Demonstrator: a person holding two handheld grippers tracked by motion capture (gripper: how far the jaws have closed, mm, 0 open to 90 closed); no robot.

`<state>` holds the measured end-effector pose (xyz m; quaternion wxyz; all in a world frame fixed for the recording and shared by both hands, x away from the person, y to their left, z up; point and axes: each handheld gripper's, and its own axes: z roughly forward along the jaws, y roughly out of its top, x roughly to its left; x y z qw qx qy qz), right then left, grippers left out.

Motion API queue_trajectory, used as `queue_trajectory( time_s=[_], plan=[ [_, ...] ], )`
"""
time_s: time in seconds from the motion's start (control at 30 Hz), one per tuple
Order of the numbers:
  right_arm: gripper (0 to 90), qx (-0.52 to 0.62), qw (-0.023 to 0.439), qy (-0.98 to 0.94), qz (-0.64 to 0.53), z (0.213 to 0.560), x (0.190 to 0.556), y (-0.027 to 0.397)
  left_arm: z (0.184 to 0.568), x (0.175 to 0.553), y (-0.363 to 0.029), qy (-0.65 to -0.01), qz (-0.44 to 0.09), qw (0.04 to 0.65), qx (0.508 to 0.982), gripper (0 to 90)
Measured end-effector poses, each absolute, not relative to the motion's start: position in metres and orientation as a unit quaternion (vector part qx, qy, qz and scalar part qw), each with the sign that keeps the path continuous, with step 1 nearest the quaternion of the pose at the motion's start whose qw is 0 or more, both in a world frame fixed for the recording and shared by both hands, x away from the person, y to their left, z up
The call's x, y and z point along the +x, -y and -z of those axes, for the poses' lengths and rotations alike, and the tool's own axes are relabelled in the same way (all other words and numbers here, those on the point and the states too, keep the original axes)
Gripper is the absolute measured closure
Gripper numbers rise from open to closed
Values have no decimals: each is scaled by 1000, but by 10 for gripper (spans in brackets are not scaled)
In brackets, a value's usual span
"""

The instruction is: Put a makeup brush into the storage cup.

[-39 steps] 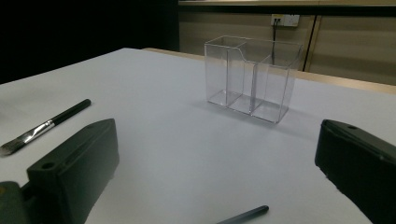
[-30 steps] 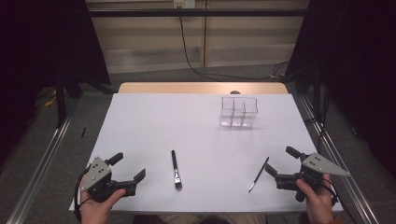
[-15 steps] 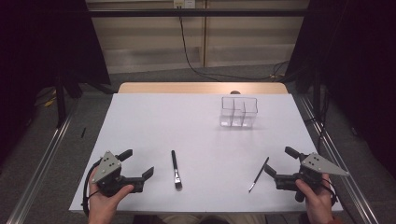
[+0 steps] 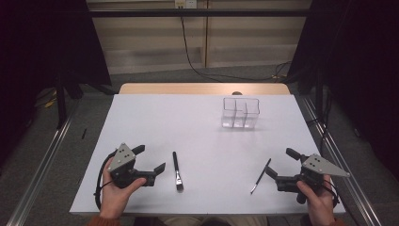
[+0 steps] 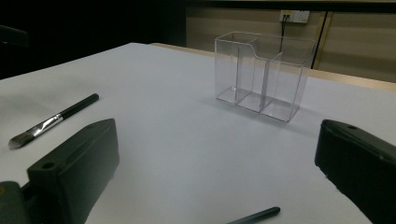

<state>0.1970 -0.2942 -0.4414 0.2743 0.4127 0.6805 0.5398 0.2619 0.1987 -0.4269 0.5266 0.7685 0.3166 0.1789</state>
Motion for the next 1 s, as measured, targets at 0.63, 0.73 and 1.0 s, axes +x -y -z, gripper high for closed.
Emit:
queue_trajectory(
  time_s=[0.63,0.73,1.0],
  plan=[
    [0,411,275,-684,-537,442,197,294,430,280,-176,-359,-157,471,790,36],
    [0,411,274,-684,-537,442,197,294,429,281,-174,-362,-153,469,791,57],
    [0,410,273,-685,-536,442,197,294,429,286,-163,-364,-126,436,813,93]
  ],
)
